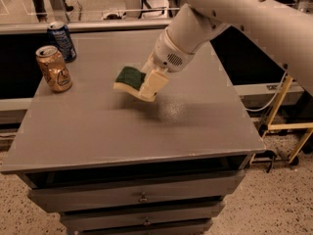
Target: Move sponge near orange can
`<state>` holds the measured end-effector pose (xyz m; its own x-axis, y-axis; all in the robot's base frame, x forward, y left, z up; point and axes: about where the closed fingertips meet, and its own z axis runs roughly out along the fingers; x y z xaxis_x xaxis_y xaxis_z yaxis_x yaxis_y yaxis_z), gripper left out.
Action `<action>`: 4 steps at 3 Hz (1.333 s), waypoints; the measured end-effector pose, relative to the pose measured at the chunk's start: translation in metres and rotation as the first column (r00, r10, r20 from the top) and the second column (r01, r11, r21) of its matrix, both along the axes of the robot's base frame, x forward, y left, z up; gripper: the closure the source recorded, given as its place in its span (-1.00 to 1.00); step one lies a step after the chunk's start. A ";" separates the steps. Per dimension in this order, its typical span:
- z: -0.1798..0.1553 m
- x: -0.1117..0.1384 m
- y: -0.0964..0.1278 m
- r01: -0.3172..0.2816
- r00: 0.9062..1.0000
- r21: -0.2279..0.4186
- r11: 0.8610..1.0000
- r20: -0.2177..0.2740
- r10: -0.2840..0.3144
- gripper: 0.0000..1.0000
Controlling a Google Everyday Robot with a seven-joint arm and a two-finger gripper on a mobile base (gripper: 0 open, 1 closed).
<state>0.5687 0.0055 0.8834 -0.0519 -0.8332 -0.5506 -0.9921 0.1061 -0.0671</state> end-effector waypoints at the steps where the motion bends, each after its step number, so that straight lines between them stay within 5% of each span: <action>1: 0.008 0.012 0.039 -0.037 0.999 0.021 0.999 0.018 0.037 1.00; 2: 0.014 0.023 0.072 -0.047 0.998 0.010 0.999 0.039 0.046 1.00; 4: -0.005 0.053 0.115 -0.002 1.000 -0.035 0.999 0.027 0.003 0.19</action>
Offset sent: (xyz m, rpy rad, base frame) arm 0.0402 0.1127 0.0227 -0.0044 -0.0696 0.0529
